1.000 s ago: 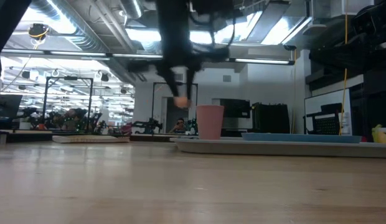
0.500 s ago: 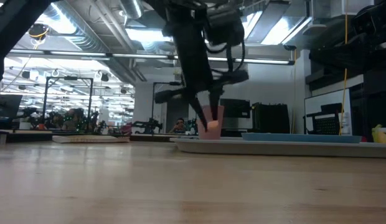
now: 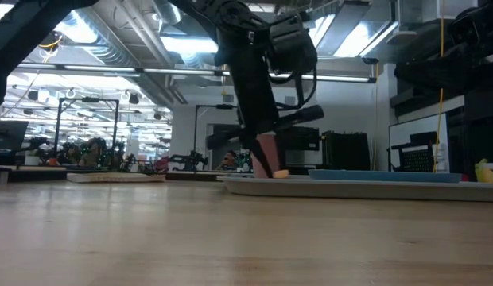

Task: Pick and place plate/cup/fork/spoon on tray
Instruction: Put the yellow fork on the gray serving tray to the right of the black spoon

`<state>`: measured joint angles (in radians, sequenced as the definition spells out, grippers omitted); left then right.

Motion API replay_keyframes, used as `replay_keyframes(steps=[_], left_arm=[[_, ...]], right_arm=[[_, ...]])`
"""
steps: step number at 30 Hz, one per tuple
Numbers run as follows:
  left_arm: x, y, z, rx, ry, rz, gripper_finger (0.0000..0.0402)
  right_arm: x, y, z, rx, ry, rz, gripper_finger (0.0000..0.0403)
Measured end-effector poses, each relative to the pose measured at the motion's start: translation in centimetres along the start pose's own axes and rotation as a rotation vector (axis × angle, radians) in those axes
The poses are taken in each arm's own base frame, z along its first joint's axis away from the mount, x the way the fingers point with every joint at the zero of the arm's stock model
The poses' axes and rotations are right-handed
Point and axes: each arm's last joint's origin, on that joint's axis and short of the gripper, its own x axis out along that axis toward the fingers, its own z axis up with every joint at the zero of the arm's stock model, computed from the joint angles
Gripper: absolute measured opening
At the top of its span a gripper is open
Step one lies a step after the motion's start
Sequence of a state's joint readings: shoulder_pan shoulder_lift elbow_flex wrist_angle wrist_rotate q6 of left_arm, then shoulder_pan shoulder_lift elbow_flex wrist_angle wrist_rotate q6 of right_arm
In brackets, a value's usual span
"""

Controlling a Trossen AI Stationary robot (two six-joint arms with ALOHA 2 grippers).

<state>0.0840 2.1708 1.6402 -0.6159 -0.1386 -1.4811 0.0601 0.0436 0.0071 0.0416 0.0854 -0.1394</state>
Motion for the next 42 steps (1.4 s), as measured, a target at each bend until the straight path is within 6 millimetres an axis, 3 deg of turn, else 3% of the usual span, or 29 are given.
replay_keyframes(steps=[5,26,42], left_arm=[[0.0,-0.1,0.2,-0.005,-0.001,-0.012,0.0081],[-0.4,-0.5,0.1,0.032,-0.007,-0.051,0.0082],[0.2,-1.5,-1.4,0.079,-0.001,-0.149,0.0082]], right_arm=[[0.0,0.0,0.0,0.0,0.003,0.001,0.0046],[0.0,0.0,0.0,0.0,0.003,0.001,0.0046],[0.0,0.0,0.0,0.0,0.003,0.001,0.0046]])
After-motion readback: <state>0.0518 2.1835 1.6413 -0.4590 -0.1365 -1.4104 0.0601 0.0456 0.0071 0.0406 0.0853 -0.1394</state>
